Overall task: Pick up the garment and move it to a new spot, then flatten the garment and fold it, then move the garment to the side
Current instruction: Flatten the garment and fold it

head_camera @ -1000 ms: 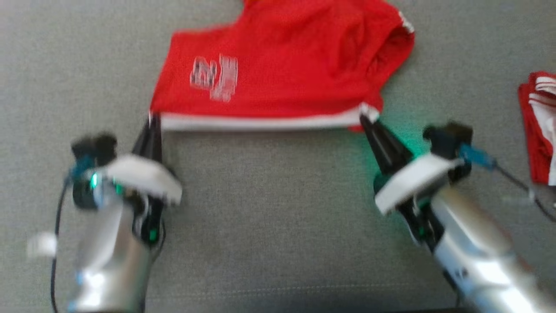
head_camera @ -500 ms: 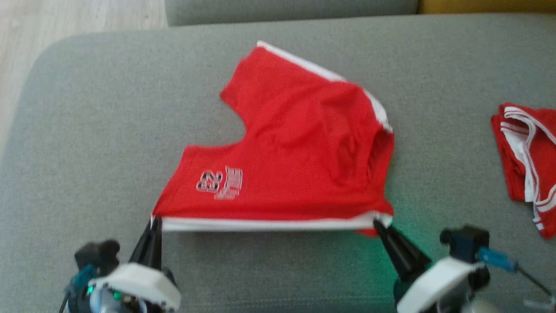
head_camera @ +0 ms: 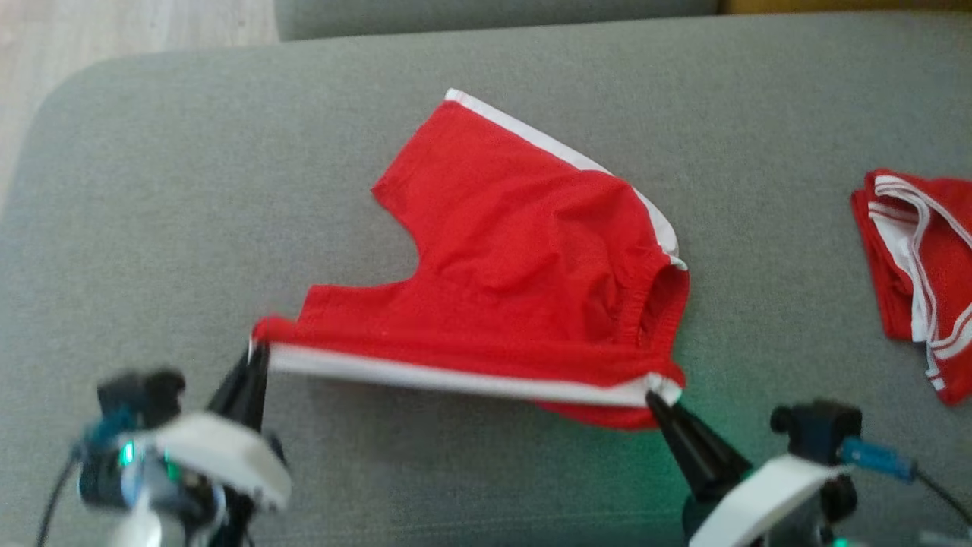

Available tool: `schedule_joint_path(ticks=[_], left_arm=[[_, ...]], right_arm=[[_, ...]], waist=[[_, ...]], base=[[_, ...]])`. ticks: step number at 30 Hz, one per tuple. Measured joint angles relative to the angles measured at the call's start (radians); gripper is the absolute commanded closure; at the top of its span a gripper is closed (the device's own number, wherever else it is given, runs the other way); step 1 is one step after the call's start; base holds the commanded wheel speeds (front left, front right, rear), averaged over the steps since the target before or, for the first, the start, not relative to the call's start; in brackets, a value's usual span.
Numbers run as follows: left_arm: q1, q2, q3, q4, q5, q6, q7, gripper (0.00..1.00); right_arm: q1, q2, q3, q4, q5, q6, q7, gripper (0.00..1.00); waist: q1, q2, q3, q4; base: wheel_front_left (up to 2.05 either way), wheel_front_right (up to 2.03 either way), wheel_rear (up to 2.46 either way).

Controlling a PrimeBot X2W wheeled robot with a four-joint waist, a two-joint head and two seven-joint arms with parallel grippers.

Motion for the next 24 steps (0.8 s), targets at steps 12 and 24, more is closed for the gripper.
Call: schedule_joint_path(ticks=[12,24], left_arm=[[-0.523,0.035,-0.032,0.31,-0.093,-0.09,0.29,1.0],[-0.921,0.044,-0.09,0.673,-0.059,-0.148,0.281,1.0]], right_arm=[[-0.314,0.029,-0.029,0.13,0.079,0.0,0.037,1.0],[-0.539,0.041,0.028,0.277,0.161,0.0,-0.086,1.0]], waist=[[0.0001,0.0,0.134,-0.073],[0.0003,-0.0001,0.242,-0.18]], base=[[0.0,0.0,0.0],[0.0,0.0,0.0]])
